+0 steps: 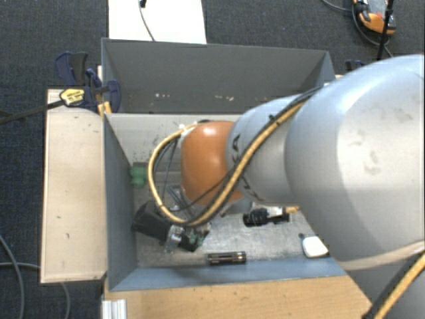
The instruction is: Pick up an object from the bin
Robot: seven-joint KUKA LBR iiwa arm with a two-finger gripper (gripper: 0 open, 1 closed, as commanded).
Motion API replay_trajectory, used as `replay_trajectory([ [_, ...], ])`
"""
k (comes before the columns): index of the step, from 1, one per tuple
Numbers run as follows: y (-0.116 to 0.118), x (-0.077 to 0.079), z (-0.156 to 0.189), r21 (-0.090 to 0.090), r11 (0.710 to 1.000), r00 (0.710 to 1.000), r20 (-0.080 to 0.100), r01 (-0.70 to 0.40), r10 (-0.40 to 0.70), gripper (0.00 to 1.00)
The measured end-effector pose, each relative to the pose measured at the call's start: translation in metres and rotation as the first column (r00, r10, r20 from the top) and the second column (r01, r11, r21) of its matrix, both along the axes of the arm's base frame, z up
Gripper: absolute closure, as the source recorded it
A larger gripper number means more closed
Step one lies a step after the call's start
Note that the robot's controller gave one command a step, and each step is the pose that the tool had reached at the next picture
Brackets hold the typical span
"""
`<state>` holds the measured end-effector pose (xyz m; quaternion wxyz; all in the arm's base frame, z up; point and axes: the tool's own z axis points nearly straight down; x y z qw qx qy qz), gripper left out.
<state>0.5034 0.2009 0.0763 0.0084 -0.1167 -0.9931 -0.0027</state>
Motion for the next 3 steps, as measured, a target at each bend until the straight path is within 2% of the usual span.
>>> replay_trajectory([
  [1,-0.001,-0.003,0.103,-0.009,1.000,1.000,0.011,0.004,-0.004,1.00],
  [2,-0.001,-0.003,0.103,-0.009,1.000,1.000,0.011,0.005,-0.005,1.00],
  [3,-0.003,-0.007,0.151,-0.012,0.999,1.000,0.004,-0.031,0.031,1.00],
])
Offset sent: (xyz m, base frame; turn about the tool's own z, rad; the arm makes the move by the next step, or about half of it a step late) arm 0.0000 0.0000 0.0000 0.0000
